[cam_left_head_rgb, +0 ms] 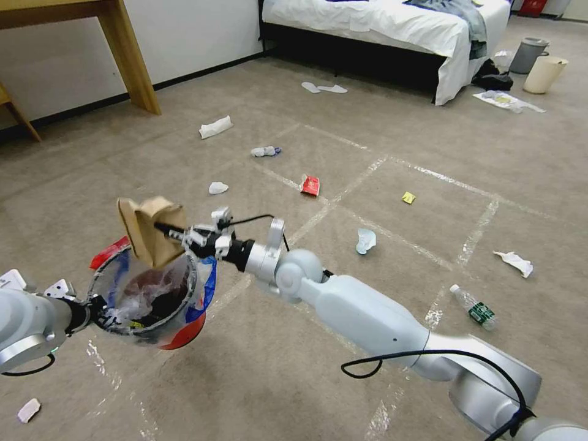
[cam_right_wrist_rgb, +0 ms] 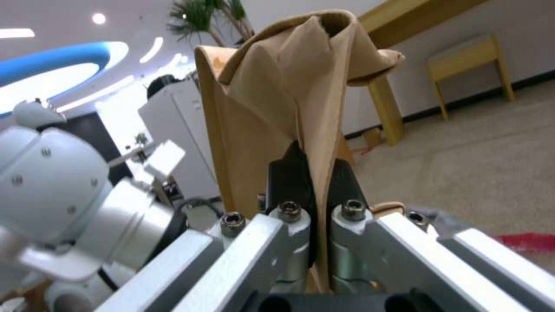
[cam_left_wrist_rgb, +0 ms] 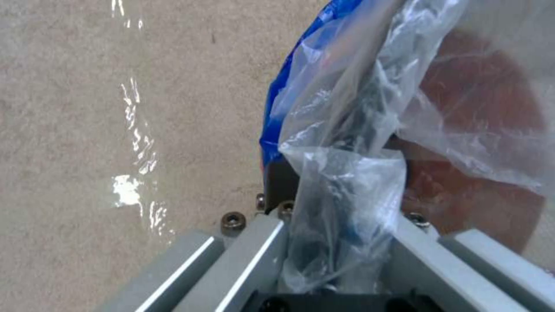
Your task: Pick up the trash bin and place the garbage on the floor into it.
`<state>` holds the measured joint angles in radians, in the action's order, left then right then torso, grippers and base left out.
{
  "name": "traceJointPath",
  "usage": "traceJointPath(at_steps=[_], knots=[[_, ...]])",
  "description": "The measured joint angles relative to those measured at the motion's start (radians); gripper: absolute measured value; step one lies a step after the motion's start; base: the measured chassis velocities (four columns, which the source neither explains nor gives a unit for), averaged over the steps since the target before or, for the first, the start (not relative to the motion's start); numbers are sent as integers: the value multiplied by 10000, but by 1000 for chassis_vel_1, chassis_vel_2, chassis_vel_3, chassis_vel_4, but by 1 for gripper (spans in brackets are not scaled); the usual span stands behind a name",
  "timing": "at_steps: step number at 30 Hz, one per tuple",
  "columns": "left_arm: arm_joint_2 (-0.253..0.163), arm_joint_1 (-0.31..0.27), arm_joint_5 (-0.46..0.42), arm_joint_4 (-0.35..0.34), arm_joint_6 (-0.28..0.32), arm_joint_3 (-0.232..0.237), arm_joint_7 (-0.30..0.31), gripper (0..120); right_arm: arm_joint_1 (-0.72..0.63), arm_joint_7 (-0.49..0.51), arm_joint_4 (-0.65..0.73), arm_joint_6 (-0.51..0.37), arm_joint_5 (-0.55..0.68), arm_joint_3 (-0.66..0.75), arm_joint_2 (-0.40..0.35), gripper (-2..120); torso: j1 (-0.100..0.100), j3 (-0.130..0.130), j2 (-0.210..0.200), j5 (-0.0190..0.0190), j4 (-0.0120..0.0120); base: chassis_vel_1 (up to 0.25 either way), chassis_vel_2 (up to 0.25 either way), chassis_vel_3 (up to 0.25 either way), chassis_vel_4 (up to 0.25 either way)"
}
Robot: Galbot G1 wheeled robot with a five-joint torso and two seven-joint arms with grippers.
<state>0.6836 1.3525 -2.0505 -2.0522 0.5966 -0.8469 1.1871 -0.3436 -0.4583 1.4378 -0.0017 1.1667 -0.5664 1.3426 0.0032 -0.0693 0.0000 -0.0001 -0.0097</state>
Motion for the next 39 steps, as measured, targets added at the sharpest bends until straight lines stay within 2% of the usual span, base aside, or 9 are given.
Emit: traceJointPath(at_steps=[10, 16, 19, 21, 25, 27, 31, 36, 39], knots=[[-64, 58, -60, -92, -35, -53, 35, 0, 189, -133, -111, -121, -561, -508, -18, 4, 0, 0, 0, 0, 0, 0, 0, 0, 0], [-27, 74, -64, -139, -59, -64, 63, 0, 271, -315, -77, -352, -795, -628, -50, 30, 0, 0, 0, 1, 0, 0, 0, 0, 0], [-10, 94, -62, -145, -58, -72, 64, 0, 359, -305, -71, -402, -735, -598, -50, 37, 0, 0, 0, 0, 0, 0, 0, 0, 0], [25, 125, -50, -167, -62, -76, 75, 0, 523, -285, -70, -420, -673, -535, -41, 49, 0, 0, 0, 1, 0, 0, 0, 0, 0], [55, 169, -33, -189, -63, -76, 81, 0, 645, -223, -70, -420, -608, -465, -33, 59, 0, 0, 0, 1, 0, 0, 0, 0, 0], [63, 202, -28, -204, -63, -88, 84, 0, 702, -141, -82, -318, -601, -343, 1, 71, 0, 0, 0, 0, 1, 0, 0, 0, 0], [59, 219, -27, -215, -63, -102, 82, 0, 701, 76, -81, -103, -467, -83, 43, 80, 0, 0, 0, 0, 1, 0, 0, 0, 0], [94, 176, -33, -264, -63, -81, 45, 0, 522, 634, 158, 122, -340, 1346, -300, 99, 0, 0, 0, 3, 2, 0, 0, 0, 0], [195, 99, -28, -282, -63, 5, -27, 0, 274, 636, 490, 22, -299, 2129, -908, 100, 0, 0, 0, 4, 2, 0, 0, 0, 0]])
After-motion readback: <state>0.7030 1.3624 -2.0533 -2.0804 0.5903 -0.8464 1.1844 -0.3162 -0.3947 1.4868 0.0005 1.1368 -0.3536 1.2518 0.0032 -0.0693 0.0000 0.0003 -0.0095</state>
